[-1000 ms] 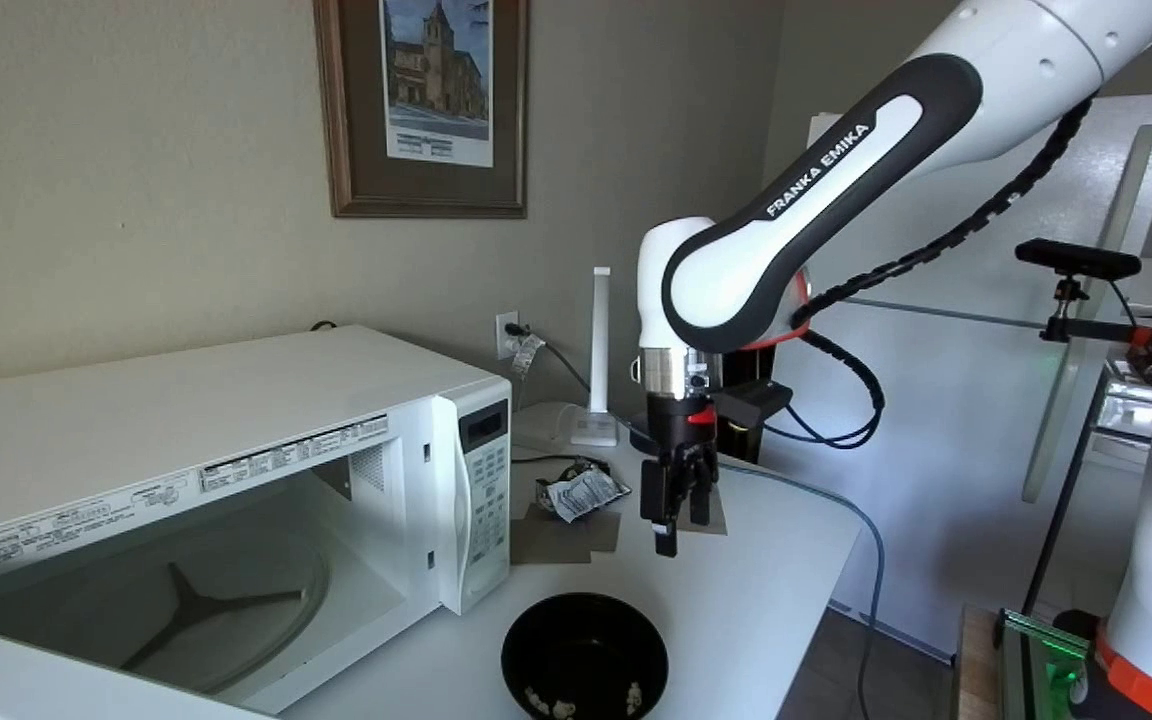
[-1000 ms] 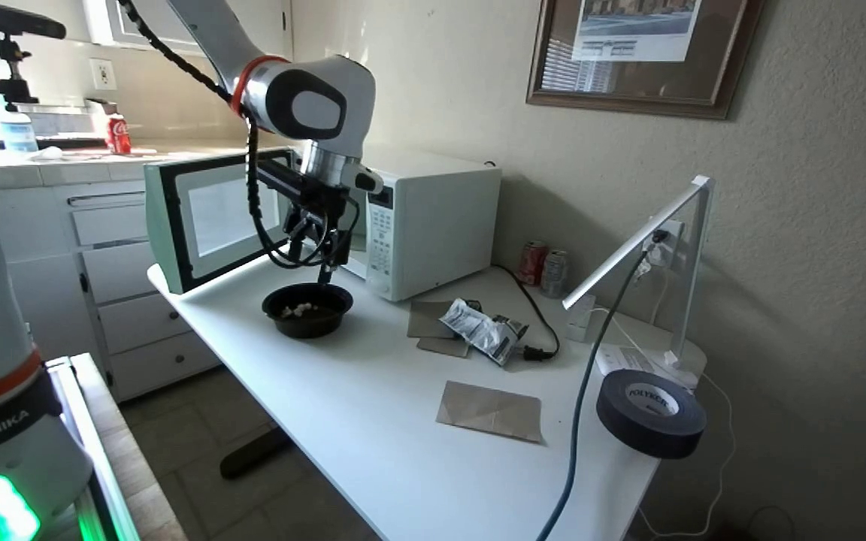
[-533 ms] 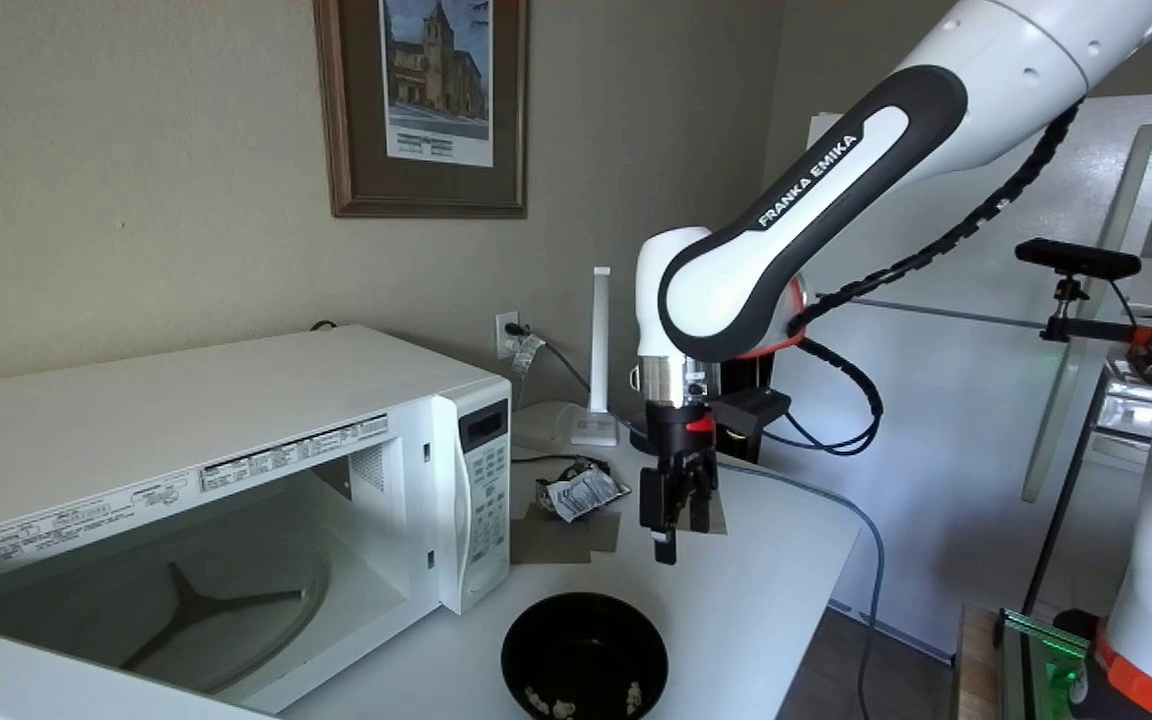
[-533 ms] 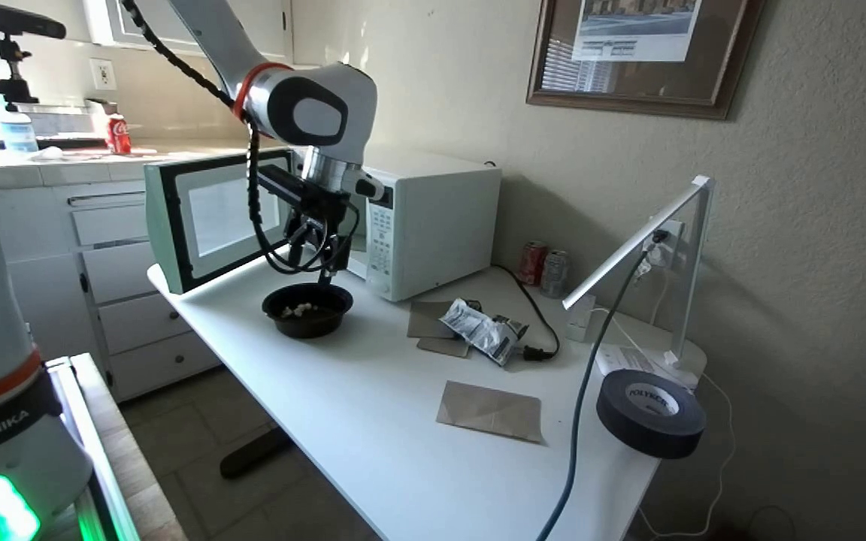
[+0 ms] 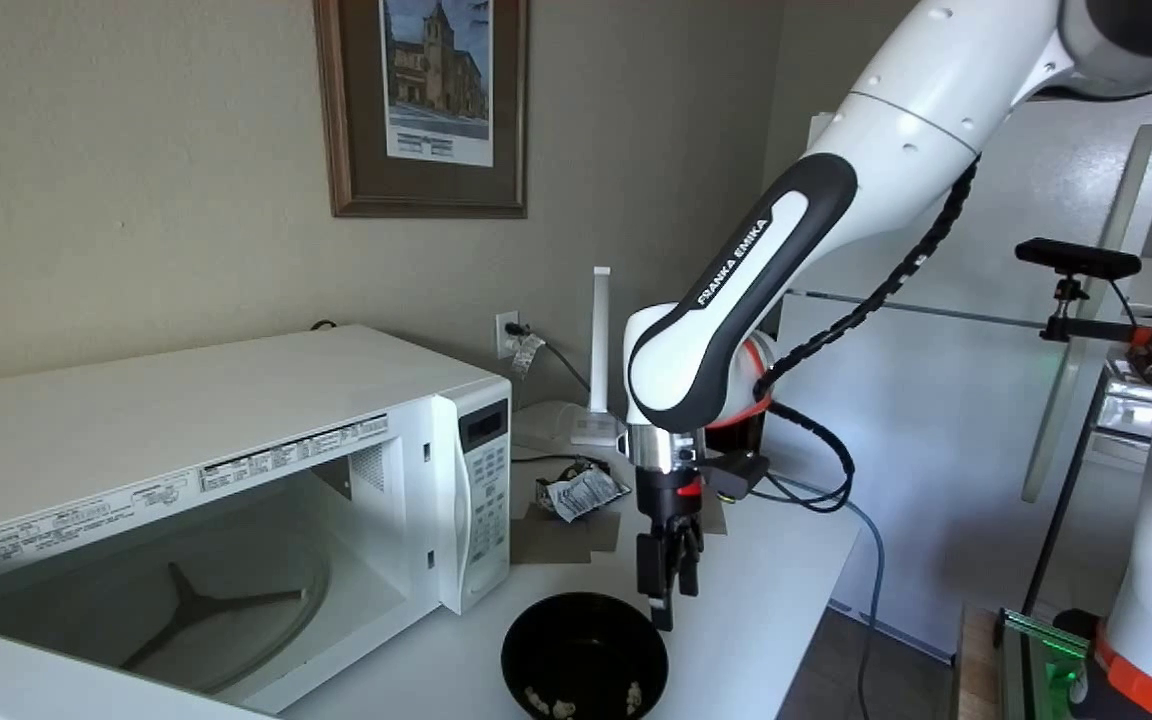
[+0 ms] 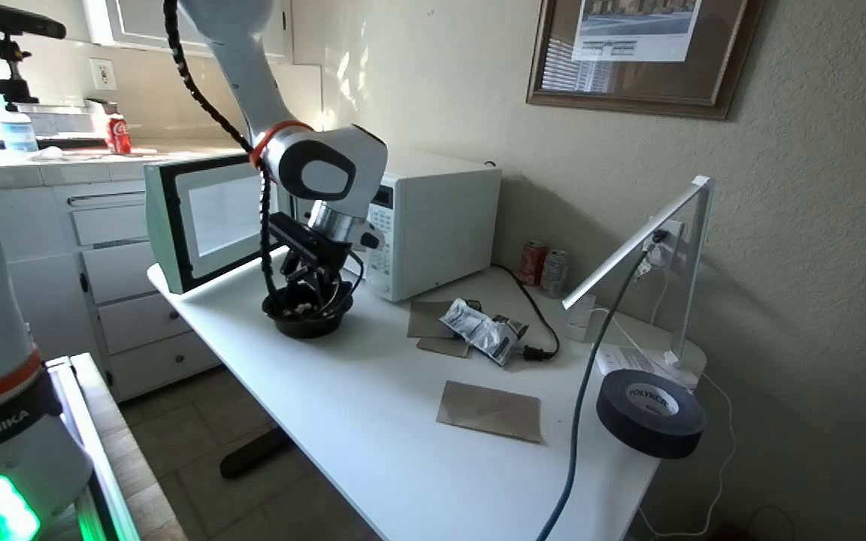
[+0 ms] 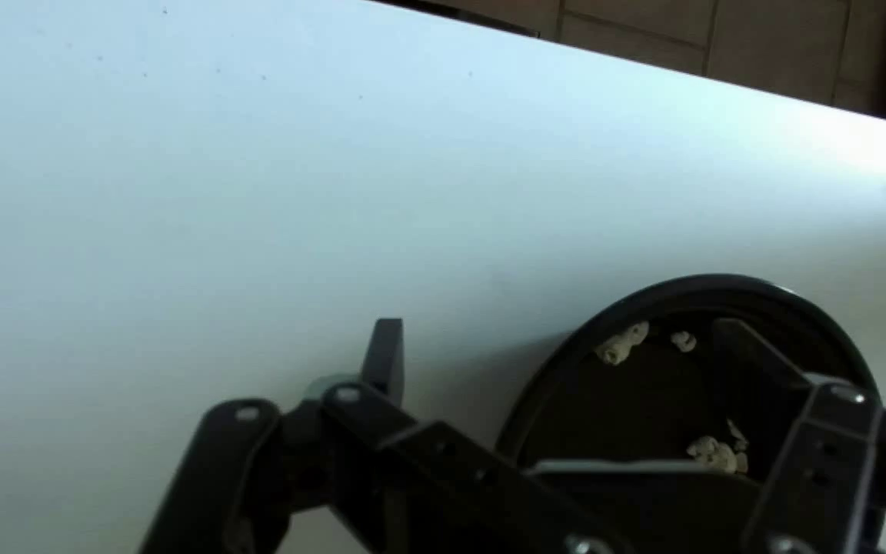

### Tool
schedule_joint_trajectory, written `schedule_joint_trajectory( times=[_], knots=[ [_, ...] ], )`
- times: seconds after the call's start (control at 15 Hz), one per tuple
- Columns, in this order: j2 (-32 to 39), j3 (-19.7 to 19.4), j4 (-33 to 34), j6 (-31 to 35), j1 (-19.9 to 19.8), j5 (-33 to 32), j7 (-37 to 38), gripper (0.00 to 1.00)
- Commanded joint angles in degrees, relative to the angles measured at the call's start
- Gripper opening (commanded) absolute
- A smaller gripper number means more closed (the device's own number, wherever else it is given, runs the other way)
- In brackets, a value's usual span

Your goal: Put the bowl in the microwave

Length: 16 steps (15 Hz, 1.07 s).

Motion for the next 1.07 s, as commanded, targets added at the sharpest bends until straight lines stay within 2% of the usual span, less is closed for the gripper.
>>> schedule_joint_trajectory(
  times=[0.0, 0.27, 0.33, 0.4, 0.47, 1.0],
  knots=[
    [5.96, 1.76, 3.10, 2.40, -1.63, 3.29, -5.46, 1.00],
    [9.00, 3.50, 5.18, 3.78, -3.15, 5.60, -7.32, 1.00],
    [9.54, 3.93, 5.67, 3.92, -3.52, 6.04, -7.67, 0.75],
    [9.98, 4.31, 6.07, 4.25, -3.86, 6.54, -7.86, 0.74],
    [10.33, 4.62, 6.54, 4.06, -4.19, 6.89, -8.09, 0.68],
    [12.34, 5.68, 8.70, 3.69, -5.89, 7.53, -7.82, 0.05]
  ],
)
